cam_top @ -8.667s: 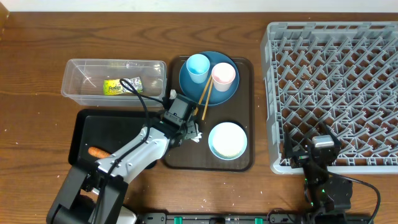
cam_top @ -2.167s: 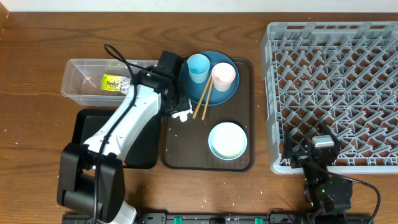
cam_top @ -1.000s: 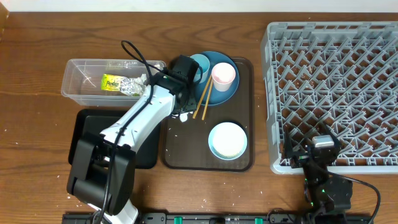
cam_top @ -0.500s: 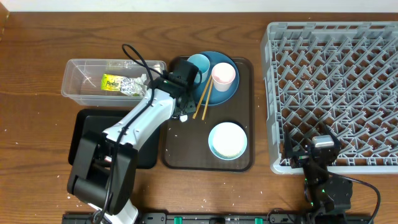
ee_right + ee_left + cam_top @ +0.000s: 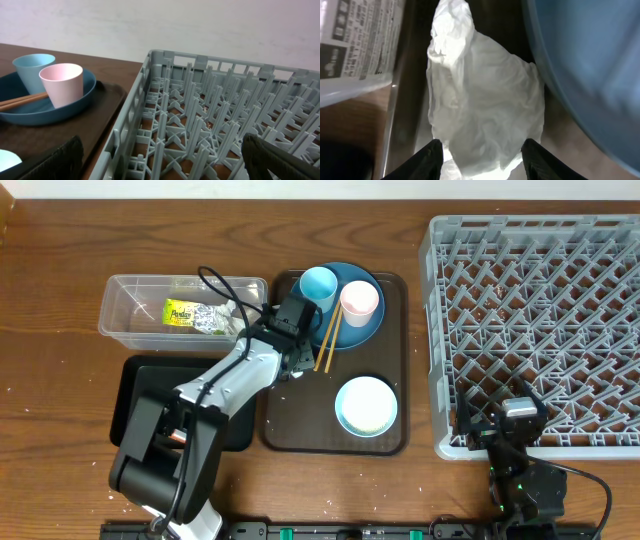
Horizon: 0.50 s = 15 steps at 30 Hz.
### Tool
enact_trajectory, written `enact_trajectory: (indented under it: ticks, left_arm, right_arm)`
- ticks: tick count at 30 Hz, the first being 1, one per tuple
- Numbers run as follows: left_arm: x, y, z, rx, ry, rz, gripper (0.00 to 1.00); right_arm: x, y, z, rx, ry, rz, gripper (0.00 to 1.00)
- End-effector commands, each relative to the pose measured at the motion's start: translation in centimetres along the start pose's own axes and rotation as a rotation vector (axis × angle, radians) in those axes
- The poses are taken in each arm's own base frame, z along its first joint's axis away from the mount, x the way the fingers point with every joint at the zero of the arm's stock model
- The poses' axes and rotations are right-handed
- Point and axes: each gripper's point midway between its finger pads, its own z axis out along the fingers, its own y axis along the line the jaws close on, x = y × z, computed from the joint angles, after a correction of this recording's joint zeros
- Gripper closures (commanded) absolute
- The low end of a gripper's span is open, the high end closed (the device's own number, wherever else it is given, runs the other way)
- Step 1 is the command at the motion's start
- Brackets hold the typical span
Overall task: Sort waste into correct bins and load items into the dishwasher rack
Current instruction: 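Lower the left gripper and close it on the white tissue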
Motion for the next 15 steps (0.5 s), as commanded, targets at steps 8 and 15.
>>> enact_trajectory:
  ticks: [8, 15]
  left_arm:
    - [-0.15, 0.28, 0.53, -0.016, -0.014, 0.013, 0.46]
    - [-0.2, 0.24, 0.53, -0.014, -0.015, 0.051, 0.45]
  right_arm:
    - [0.17, -0.17, 0.0, 0.009, 0.006, -0.002, 0.01]
    - [0.16, -0.17, 0.01, 0.009, 0.006, -0.002, 0.01]
